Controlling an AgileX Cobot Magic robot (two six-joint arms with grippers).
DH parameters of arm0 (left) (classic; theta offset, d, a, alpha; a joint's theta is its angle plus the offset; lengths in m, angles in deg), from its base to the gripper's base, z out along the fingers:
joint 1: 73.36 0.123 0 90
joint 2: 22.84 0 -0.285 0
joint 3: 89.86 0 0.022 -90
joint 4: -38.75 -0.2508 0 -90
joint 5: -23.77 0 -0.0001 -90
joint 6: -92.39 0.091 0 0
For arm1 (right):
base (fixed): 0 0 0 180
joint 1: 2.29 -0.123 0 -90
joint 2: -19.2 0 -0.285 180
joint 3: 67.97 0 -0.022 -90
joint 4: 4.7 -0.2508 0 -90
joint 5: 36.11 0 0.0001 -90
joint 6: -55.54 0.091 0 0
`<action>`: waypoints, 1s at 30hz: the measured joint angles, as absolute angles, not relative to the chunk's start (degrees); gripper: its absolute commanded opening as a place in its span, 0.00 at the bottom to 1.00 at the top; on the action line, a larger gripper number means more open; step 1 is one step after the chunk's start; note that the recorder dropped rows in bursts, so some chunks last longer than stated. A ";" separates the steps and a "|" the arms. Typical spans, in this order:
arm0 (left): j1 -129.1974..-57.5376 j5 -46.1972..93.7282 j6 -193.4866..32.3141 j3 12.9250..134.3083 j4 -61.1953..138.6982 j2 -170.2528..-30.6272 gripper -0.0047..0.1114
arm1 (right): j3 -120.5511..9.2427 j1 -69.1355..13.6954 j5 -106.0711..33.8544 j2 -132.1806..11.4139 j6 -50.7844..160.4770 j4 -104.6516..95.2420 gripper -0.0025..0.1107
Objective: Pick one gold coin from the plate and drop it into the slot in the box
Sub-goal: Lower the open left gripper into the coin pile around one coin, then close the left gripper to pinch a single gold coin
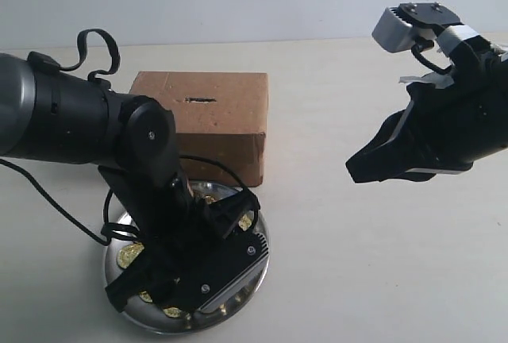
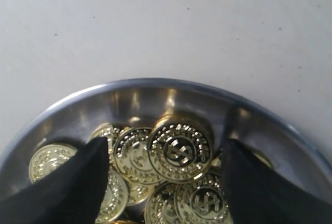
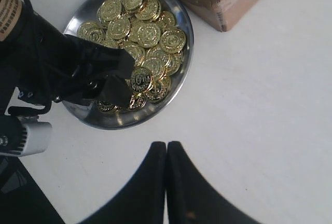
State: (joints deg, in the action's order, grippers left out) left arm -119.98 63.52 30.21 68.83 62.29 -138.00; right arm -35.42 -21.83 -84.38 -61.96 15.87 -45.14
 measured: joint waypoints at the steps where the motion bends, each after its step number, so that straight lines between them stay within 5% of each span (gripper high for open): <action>1: -119.98 63.52 29.63 68.83 62.19 -138.00 0.56 | -35.42 -21.83 -84.38 -61.96 15.87 -45.14 0.02; 30: -119.98 62.64 24.71 67.83 61.50 -137.22 0.52 | -35.42 -21.83 -84.49 -61.96 15.87 -45.14 0.02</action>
State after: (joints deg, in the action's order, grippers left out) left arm -119.98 62.64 24.71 67.83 61.50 -137.22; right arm -35.42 -21.83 -84.49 -61.96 15.87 -45.14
